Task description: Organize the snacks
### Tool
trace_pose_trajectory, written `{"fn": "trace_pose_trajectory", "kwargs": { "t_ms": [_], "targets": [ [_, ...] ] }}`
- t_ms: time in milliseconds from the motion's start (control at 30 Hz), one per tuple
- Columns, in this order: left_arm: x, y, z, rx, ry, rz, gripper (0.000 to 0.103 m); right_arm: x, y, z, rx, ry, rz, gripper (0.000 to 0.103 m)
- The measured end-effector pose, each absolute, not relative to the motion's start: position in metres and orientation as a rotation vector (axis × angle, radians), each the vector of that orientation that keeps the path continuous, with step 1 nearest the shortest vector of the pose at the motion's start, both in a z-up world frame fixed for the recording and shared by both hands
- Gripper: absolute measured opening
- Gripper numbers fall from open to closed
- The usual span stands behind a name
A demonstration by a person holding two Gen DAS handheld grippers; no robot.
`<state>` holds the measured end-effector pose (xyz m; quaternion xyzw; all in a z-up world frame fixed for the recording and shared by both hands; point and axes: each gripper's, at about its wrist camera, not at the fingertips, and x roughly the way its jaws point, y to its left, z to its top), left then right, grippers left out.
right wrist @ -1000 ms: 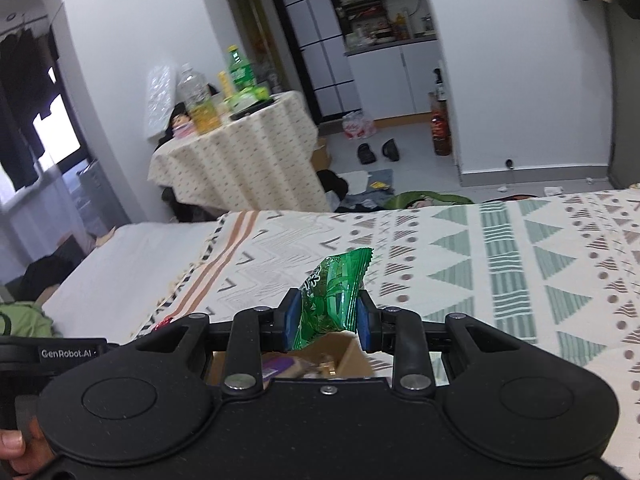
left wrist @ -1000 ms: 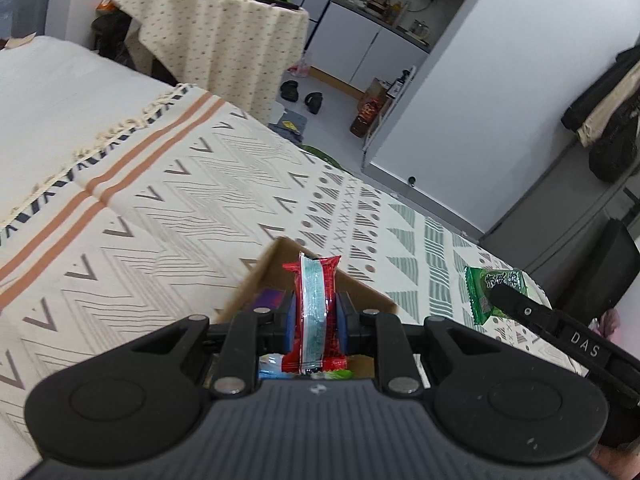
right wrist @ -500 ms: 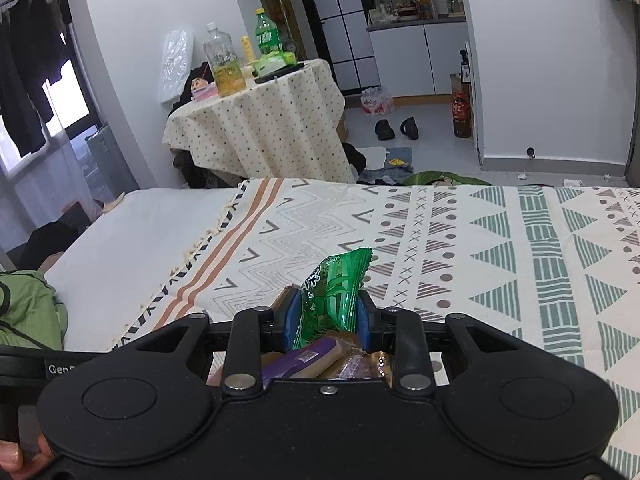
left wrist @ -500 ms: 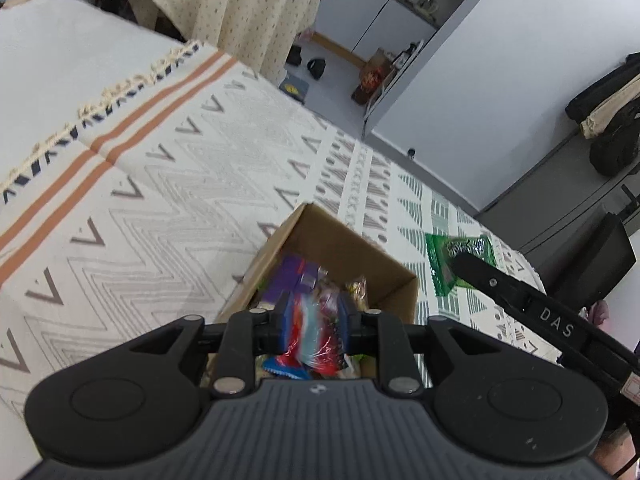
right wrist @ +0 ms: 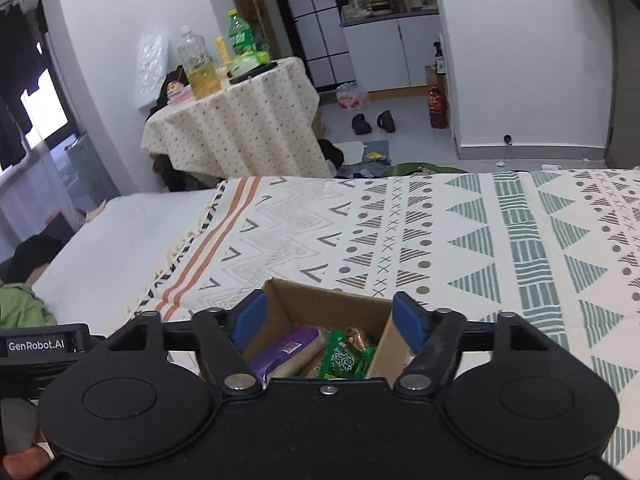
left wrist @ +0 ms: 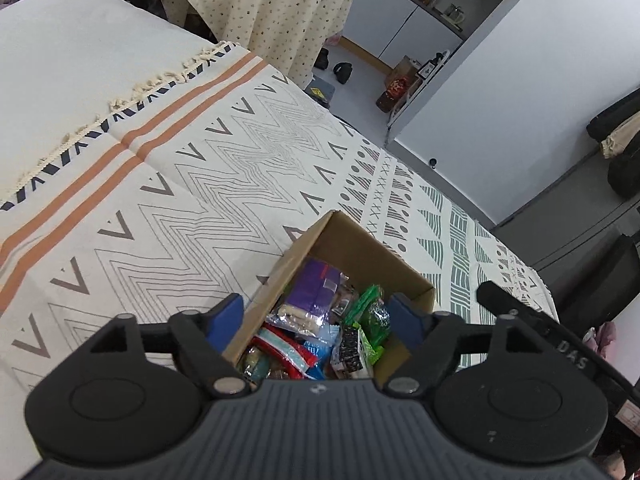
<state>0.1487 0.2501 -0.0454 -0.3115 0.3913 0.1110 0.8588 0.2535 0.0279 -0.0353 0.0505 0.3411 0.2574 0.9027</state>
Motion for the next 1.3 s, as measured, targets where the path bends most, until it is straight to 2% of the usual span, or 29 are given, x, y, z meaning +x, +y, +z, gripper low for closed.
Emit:
{"fn": "trace_pose_trajectory", "kwargs": {
  "t_ms": [100,333,500,633,733,1300],
  "targets": [
    [0.147,0.245,-0.038,-0.633,0.820,0.237,0.089,0.249,0.017,-0.030,0.129,0.703,0.513,0.083],
    [0.141,0.218,-0.021,-0.552,0.825,0.198,0.092,0.235,-0.014,-0.020,0.162,0.714,0.469,0.090],
    [0.138,0.195,-0.012,-0.492,0.824,0.173,0.097,0.221,-0.037,-0.013,0.158,0.714,0.455,0.091],
    [0.134,0.174,-0.004,-0.452,0.827,0.144,0.102,0.208,-0.055,-0.003,0.169,0.691,0.440,0.097],
    [0.127,0.160,0.004,-0.430,0.821,0.136,0.103,0.199,-0.070,0.003,0.189,0.676,0.411,0.103],
    [0.083,0.107,0.031,-0.327,0.839,0.057,0.103,0.146,-0.129,0.028,0.223,0.639,0.346,0.103]
  ]
}}
